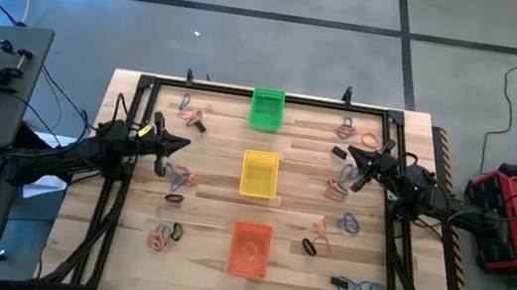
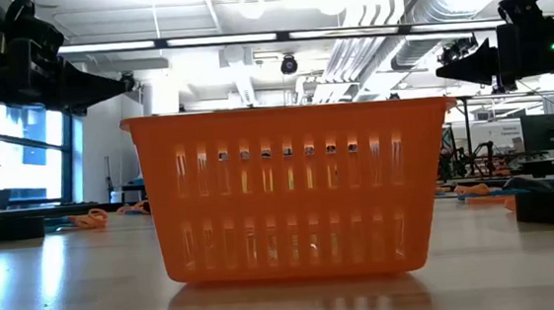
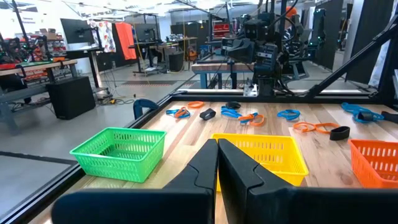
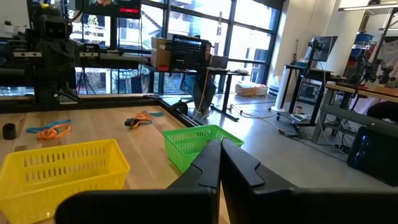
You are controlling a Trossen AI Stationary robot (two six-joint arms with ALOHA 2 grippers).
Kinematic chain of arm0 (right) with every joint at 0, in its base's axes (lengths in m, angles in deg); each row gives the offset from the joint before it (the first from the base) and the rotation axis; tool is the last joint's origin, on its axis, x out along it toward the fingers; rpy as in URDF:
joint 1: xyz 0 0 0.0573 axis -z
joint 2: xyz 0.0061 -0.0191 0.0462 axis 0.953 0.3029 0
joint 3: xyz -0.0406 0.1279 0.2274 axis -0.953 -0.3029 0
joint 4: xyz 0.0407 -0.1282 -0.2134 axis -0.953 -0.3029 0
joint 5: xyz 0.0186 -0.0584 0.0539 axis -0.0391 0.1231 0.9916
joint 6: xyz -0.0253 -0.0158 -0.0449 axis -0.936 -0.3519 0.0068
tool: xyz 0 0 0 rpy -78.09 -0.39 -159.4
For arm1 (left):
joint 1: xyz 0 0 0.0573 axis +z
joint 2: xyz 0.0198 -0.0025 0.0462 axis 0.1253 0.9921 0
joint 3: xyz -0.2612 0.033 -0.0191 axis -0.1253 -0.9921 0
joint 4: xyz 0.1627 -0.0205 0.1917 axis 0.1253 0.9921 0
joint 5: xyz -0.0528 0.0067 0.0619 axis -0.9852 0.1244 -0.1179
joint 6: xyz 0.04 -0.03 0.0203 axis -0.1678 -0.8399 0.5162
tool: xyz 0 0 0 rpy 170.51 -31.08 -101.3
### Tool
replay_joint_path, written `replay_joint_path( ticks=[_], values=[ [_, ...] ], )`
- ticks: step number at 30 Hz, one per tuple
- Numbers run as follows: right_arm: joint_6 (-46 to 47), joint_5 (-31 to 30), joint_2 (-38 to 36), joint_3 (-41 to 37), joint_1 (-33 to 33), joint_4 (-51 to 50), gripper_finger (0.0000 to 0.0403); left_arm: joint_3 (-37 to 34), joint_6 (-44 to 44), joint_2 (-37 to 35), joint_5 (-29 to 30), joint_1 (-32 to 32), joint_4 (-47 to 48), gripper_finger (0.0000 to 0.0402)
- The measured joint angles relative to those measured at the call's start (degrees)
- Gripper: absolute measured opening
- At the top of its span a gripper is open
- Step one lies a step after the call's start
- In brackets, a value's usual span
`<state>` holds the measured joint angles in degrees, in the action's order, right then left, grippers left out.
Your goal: Sort rubber bands into baskets
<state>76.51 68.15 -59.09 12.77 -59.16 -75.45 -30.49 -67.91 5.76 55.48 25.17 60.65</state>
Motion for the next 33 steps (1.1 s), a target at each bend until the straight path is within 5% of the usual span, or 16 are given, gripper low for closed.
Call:
replay_joint_path(
  ticks=[15,33],
  values=[
    [7.32,8.0,1.35,0.0,-0.68,11.91,0.0,0.02,-0.02,0.02,0.0,-0.02,0.0,0.0003],
    [9.79,12.09,28.86,13.28,-6.64,0.32,0.0,0.02,0.0,0.0,-0.02,-0.02,-0.01,0.0003]
  ],
)
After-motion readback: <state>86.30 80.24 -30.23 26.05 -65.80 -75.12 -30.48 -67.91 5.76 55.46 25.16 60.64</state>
